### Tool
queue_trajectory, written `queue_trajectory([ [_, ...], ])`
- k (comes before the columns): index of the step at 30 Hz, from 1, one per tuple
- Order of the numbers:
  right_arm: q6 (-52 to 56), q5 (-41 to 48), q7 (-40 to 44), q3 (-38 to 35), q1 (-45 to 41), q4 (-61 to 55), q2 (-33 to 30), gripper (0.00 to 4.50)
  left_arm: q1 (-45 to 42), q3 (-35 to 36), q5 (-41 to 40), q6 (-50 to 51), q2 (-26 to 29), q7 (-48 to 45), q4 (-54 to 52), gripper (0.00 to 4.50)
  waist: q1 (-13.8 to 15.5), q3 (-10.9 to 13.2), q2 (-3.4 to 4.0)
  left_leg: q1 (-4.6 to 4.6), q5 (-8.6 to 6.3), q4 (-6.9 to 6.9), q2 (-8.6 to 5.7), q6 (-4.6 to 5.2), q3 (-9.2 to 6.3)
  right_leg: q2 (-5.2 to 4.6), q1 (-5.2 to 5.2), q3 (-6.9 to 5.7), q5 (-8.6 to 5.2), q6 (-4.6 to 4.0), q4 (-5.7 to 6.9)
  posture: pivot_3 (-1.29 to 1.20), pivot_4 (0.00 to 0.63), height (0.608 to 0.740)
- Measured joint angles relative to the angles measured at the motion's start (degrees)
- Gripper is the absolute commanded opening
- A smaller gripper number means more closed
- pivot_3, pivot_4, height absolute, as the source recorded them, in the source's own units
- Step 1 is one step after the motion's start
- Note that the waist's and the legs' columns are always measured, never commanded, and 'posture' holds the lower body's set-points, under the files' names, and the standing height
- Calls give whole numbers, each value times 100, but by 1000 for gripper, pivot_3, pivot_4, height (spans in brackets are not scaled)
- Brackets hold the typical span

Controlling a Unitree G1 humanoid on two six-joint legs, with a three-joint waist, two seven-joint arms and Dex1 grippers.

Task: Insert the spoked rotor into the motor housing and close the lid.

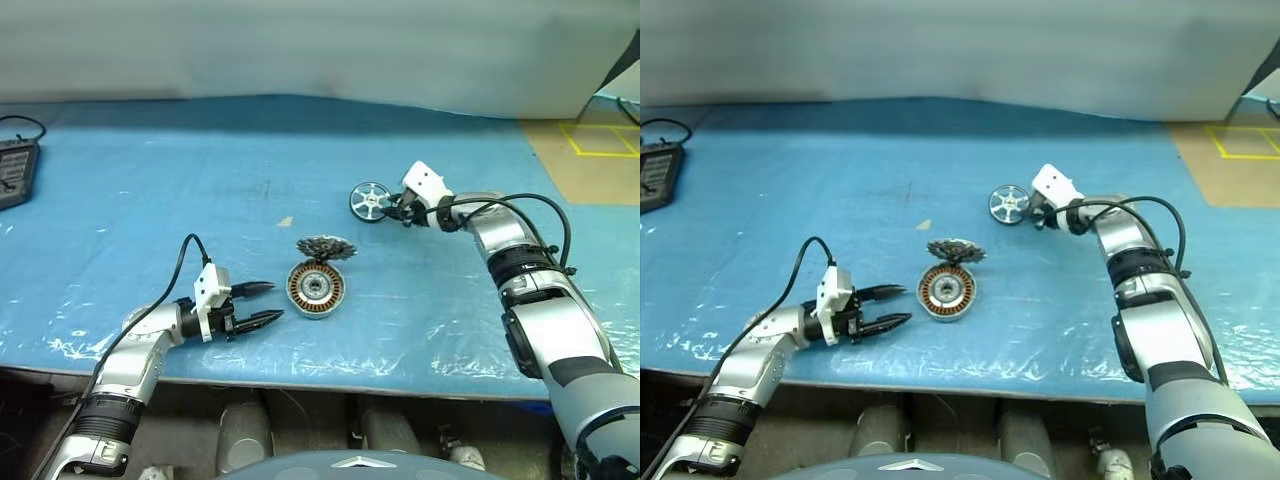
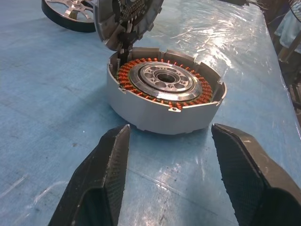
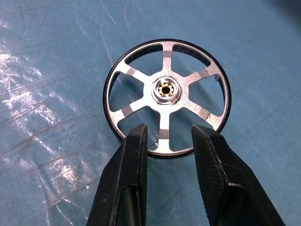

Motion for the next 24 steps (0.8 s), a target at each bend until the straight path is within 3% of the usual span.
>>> queue_trajectory([
  [12, -206, -107, -222, -97, -306, 820, 320, 1511, -57, -2, 39, 0, 4, 57, 2, 2909, -21, 3, 5, -1, 0, 0, 3, 0, 1, 2, 0, 0, 0, -1, 0, 0, 150, 740],
  [17, -206, -165, -343, -178, -367, 1024, 374, 31, -56, -2, 58, 2, 4, 78, 1, 2909, -14, 3, 6, -1, 0, 1, 3, 0, 1, 2, 0, -1, 0, -1, 0, 0, 150, 740],
  [24, -257, -178, -373, -243, -316, 990, 353, 31, -57, -3, 73, 7, 1, 93, 0, 2909, -12, 4, 7, -2, 0, 0, 3, 0, 1, 2, 0, -1, 0, -1, -1, 0, 150, 740],
])
